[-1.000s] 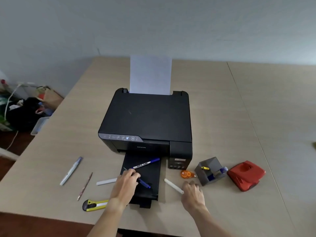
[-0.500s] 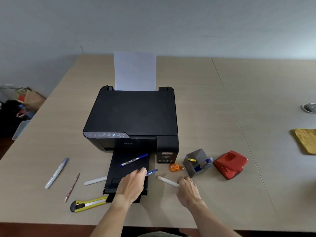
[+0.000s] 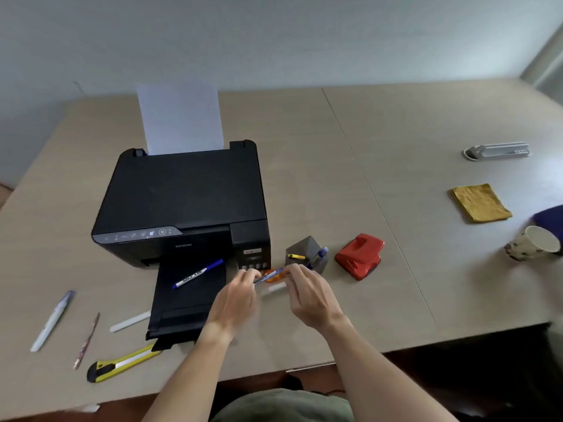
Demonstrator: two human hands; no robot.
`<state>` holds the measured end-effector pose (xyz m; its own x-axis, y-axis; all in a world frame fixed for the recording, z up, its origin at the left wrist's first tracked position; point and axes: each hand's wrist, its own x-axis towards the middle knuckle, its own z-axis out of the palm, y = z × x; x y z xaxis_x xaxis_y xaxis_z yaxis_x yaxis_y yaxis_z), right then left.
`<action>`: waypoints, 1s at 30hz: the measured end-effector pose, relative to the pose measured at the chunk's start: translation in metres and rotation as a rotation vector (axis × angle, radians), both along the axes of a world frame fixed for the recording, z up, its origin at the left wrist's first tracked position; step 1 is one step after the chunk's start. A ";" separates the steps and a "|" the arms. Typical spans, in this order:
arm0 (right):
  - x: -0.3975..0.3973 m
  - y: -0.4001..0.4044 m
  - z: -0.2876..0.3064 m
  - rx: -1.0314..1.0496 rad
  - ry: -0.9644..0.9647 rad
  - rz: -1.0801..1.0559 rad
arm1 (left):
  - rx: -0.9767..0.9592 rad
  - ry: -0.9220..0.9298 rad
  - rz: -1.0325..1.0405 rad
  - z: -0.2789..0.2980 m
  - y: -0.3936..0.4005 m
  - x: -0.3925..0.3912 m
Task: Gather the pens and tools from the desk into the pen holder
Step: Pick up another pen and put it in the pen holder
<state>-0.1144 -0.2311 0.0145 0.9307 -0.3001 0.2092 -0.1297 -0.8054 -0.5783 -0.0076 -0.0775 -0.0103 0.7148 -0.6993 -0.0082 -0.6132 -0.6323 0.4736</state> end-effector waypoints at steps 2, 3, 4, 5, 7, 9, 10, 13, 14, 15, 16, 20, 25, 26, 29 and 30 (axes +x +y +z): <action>-0.001 -0.008 0.018 0.005 -0.084 -0.061 | -0.042 -0.029 -0.015 0.000 -0.001 -0.002; -0.001 -0.013 0.025 0.010 -0.131 -0.094 | -0.064 -0.038 -0.018 0.000 -0.001 -0.003; -0.002 -0.018 0.033 0.009 -0.168 -0.123 | -0.084 -0.046 -0.024 0.001 -0.001 -0.004; -0.003 -0.025 0.039 0.008 -0.191 -0.155 | -0.108 -0.053 -0.030 0.002 -0.001 -0.004; -0.003 -0.040 0.045 0.034 -0.183 -0.254 | -0.150 -0.061 -0.031 0.002 -0.001 -0.003; -0.002 -0.053 0.045 0.054 -0.132 -0.330 | -0.202 -0.057 -0.027 0.003 -0.001 -0.001; -0.001 -0.058 0.045 0.042 -0.107 -0.334 | -0.232 -0.045 -0.022 0.005 -0.001 0.000; 0.001 -0.062 0.044 -0.015 -0.039 -0.282 | -0.354 0.002 0.024 0.013 -0.006 -0.001; 0.002 -0.062 0.042 -0.024 -0.016 -0.274 | -0.404 0.040 0.061 0.018 -0.010 -0.002; 0.001 -0.061 0.039 -0.021 0.009 -0.276 | -0.460 0.080 0.101 0.021 -0.014 -0.003; 0.001 -0.059 0.035 -0.009 0.036 -0.285 | -0.507 0.115 0.133 0.025 -0.018 -0.004; -0.002 -0.055 0.024 0.071 0.127 -0.320 | -0.622 0.124 0.131 0.041 -0.045 -0.005; -0.008 -0.061 0.018 0.136 0.170 -0.395 | -0.581 0.153 0.090 0.050 -0.077 -0.001; -0.010 -0.062 0.017 0.133 0.190 -0.421 | -0.546 0.162 0.069 0.050 -0.081 -0.001; -0.020 -0.062 0.009 0.086 0.254 -0.453 | -0.468 0.165 0.027 0.043 -0.091 0.003; -0.024 -0.061 0.005 0.076 0.282 -0.451 | -0.442 0.169 0.016 0.038 -0.092 0.004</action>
<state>-0.1387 -0.2924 0.0193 0.7229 -0.6876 -0.0681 -0.6118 -0.5910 -0.5257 -0.0039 -0.1698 0.0282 0.7395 -0.6511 0.1708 -0.4962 -0.3559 0.7919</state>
